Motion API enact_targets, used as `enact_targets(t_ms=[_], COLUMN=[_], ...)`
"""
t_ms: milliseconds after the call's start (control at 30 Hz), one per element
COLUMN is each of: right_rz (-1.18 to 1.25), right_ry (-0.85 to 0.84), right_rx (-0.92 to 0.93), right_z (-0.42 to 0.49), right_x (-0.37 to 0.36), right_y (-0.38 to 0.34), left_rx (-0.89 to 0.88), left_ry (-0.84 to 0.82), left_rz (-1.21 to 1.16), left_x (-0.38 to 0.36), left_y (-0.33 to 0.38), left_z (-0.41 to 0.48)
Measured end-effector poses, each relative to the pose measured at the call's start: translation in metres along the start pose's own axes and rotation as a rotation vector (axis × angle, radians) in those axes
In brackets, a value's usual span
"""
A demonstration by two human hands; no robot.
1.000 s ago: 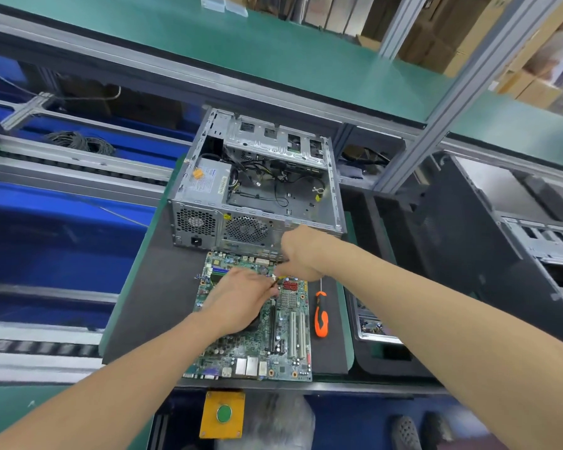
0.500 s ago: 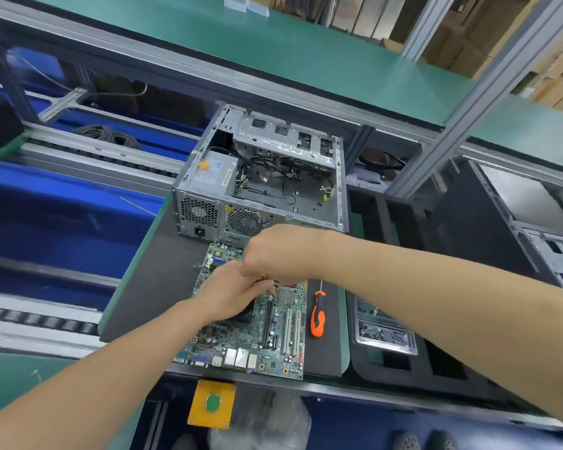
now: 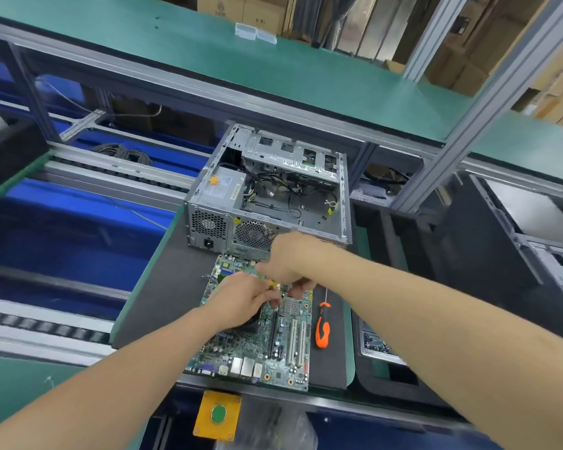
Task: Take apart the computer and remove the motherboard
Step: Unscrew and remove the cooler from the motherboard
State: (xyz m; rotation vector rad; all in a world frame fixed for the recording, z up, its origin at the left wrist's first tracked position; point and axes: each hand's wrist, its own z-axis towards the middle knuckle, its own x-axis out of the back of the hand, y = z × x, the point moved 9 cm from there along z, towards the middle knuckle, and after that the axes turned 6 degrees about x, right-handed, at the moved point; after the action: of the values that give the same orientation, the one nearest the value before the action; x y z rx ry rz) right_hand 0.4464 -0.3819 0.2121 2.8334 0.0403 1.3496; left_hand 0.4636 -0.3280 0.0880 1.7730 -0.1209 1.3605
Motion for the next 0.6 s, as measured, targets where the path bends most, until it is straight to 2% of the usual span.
enact_targets(t_ms=[100, 200, 300, 433, 600], right_rz=[-0.103, 0.07, 0.103, -0.139, -0.384], right_ry=[-0.123, -0.232, -0.147, -0.132, -0.01], right_rx=[-0.006, -0.082, -0.023, 0.093, 0.28], right_z=[0.006, 0.014, 0.021, 0.023, 0.025], right_x=[-0.006, -0.016, -0.012, -0.013, -0.006], right_y=[-0.004, 0.009, 0.012, 0.009, 0.004], left_rx=[-0.005, -0.008, -0.014, -0.033, -0.04], left_ry=[0.035, 0.05, 0.047, 0.041, 0.032], left_rz=[0.011, 0.034, 0.052, 0.046, 0.058], left_x=[0.005, 0.005, 0.005, 0.001, -0.003], left_y=[0.002, 0.005, 0.004, 0.003, 0.0], left_z=[-0.001, -0.002, 0.0, 0.002, 0.003])
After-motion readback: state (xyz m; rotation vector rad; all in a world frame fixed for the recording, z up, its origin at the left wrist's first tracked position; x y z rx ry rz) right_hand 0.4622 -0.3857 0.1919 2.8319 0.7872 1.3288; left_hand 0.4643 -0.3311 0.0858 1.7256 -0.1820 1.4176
